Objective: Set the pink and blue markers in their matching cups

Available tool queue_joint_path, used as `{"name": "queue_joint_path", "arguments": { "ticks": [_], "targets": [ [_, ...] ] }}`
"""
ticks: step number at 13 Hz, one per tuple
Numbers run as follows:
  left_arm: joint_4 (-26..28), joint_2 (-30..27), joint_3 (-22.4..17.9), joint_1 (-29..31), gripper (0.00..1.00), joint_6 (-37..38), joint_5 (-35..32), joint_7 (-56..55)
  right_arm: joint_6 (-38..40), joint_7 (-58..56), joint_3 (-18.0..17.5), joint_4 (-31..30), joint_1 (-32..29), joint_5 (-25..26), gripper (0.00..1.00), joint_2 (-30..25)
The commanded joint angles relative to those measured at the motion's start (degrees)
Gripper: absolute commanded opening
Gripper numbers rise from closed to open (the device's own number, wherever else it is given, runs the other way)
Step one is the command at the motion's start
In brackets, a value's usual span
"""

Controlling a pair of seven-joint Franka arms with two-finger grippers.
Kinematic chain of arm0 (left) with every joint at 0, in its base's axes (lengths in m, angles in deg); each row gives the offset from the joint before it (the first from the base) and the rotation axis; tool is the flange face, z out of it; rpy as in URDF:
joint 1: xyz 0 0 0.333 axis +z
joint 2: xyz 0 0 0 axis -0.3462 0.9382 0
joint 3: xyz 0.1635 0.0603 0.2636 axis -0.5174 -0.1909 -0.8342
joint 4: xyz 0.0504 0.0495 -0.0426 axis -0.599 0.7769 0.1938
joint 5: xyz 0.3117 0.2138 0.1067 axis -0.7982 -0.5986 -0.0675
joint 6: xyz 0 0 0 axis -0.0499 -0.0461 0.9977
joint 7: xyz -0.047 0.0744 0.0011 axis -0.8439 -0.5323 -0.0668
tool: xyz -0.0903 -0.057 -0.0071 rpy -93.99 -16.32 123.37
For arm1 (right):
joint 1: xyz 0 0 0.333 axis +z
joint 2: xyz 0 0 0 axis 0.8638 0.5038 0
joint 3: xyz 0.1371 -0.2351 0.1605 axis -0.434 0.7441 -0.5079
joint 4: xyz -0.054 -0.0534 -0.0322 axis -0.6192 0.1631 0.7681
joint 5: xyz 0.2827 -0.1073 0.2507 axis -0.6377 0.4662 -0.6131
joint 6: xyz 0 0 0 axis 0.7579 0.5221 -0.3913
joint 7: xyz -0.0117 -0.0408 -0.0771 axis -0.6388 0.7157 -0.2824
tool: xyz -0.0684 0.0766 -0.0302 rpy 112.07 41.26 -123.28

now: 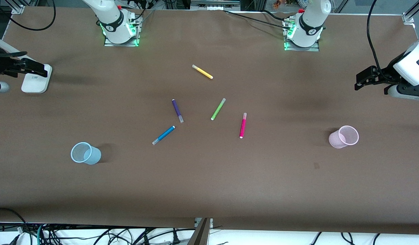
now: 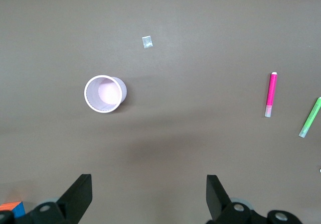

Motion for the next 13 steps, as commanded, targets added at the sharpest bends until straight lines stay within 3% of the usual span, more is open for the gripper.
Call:
{"name": "queue_joint_path", "arguments": {
  "ticks": [1, 5, 8, 11, 13],
  "targets": [
    [1.0, -1.1, 0.3, 0.0, 1.0, -0.1, -0.3, 0.4, -2.7, 0.0, -0.2, 1.2, 0.4, 0.5, 1.0, 4.4],
    [1.0, -1.0, 0.3, 0.0, 1.0, -0.1, 1.2, 0.2, -7.7, 1.2, -0.4, 0.7, 2.5, 1.3, 1.0, 7.0],
    [1.0, -0.5, 0.6, -0.7, 1.0, -0.5, 1.6, -0.2, -11.3, 12.6, -0.4, 0.7, 5.1, 1.0, 1.0, 10.9],
    [-0.2, 4.6, 3.8, -0.9, 1.0, -1.7, 3.9, -1.7, -18.0, 22.4, -0.4, 0.7, 8.9, 1.0, 1.0, 15.9],
    [0.4, 8.0, 7.8, -2.1, 1.0, -6.9, 3.8, -7.7, -23.6, 25.6, -0.4, 0.7, 10.7, 0.4, 1.0, 19.5]
  ]
}}
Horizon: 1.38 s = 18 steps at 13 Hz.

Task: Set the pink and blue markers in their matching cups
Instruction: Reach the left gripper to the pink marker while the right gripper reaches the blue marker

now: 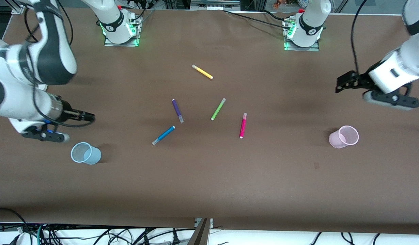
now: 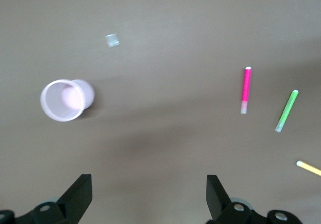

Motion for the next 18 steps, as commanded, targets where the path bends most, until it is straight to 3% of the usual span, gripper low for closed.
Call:
{"name": "queue_joint_path", "arguments": {
  "ticks": [1, 4, 8, 11, 15, 18],
  "targets": [
    [0.3, 6.3, 4.7, -2.1, 1.0, -7.9, 0.1, -7.4, -6.2, 6.2, 0.2, 0.9, 2.7, -1.0, 1.0, 4.6],
    [1.3, 13.4, 6.2, -7.2, 1.0, -15.9, -0.4, -12.9, -13.9, 20.4, 0.2, 0.9, 6.6, -3.9, 1.0, 10.3],
    [11.4, 18.2, 6.2, -14.0, 1.0, -34.5, -2.9, -21.6, -21.7, 35.9, 0.3, 0.9, 11.3, -3.2, 1.0, 16.7],
    [13.4, 22.4, 6.0, -18.5, 1.0, -40.7, -4.8, -27.0, -25.8, 42.0, 0.3, 0.9, 14.1, -2.9, 1.0, 20.1],
    [13.0, 30.6, 6.1, -20.4, 1.0, -47.1, -19.9, -39.3, -28.7, 44.9, 0.4, 0.8, 16.2, -3.0, 1.0, 22.5],
    [13.3, 31.3, 6.1, -20.2, 1.0, -47.1, -20.2, -39.1, -29.9, 47.2, 0.4, 0.7, 17.1, -2.9, 1.0, 23.9]
  ]
}}
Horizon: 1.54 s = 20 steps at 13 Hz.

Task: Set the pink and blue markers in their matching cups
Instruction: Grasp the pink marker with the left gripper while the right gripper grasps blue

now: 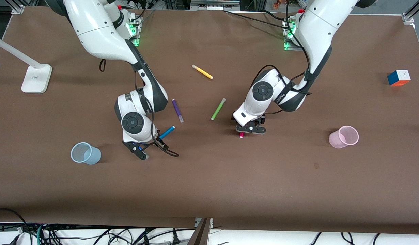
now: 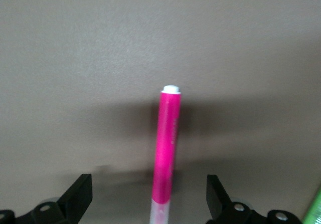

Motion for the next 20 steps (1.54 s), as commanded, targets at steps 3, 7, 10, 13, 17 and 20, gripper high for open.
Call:
{"name": "queue_joint_path", "arguments": {
  "ticks": [3, 7, 10, 13, 17, 20],
  "targets": [
    [0.1, 0.1, -0.1, -0.9, 1.0, 0.6, -1.7, -2.7, -0.9, 2.7, 0.5, 0.2, 1.4, -0.1, 0.98, 1.2],
    [2.6, -0.9, 0.0, -1.1, 0.69, 0.9, -1.7, -3.4, -0.9, 2.5, 0.5, 0.2, 1.4, 0.0, 0.3, 1.2],
    [2.7, -1.2, 0.1, -0.8, 0.0, 1.9, -1.7, -3.6, -0.9, 1.6, 0.5, 0.2, 1.4, 0.2, 0.05, 1.2],
    [2.1, -1.8, 0.2, -0.4, 0.0, 3.3, -1.6, -3.7, -0.3, -1.0, 0.8, 0.8, 1.0, 0.2, 0.0, 0.5],
    [1.9, -5.2, 0.4, 1.3, 0.0, 9.3, -1.1, -2.1, 3.1, -16.3, 4.3, 1.0, -0.8, 0.2, 0.0, -3.8],
    [-1.3, -10.6, 0.8, 5.1, 0.0, 24.5, 5.1, 12.3, 3.7, -31.1, 7.8, 1.0, -0.8, 0.1, 0.0, -6.1]
  ]
}}
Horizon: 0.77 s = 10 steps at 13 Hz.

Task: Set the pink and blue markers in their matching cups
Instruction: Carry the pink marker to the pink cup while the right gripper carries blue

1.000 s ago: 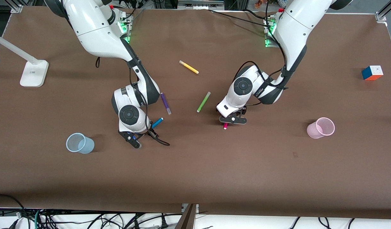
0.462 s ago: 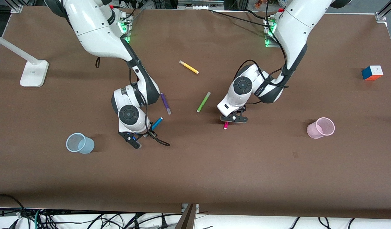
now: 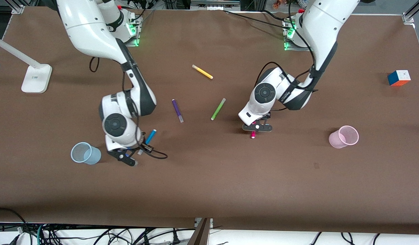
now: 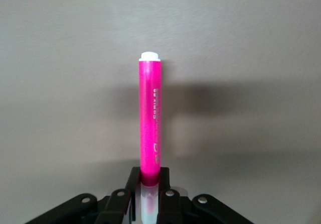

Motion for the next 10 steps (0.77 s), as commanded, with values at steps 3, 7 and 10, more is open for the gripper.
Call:
{"name": "queue_joint_path", "arguments": {
  "ticks": [3, 7, 10],
  "targets": [
    [-6.6, -8.1, 0.6, 10.1, 0.0, 25.3, 3.8, 24.1, 0.9, -26.5, 4.1, -0.5, 0.0, -0.1, 0.0, -2.9],
    [-13.9, -7.9, 0.0, 19.9, 0.0, 39.4, -1.2, 48.3, 1.1, -49.3, 6.6, 3.8, -0.2, -0.1, 0.0, -3.0],
    [-19.0, -5.7, -0.1, 24.2, 0.0, 43.0, -11.3, 61.8, 0.6, -65.0, 7.3, 3.8, -1.5, -1.1, 0.0, -3.8]
  ]
}}
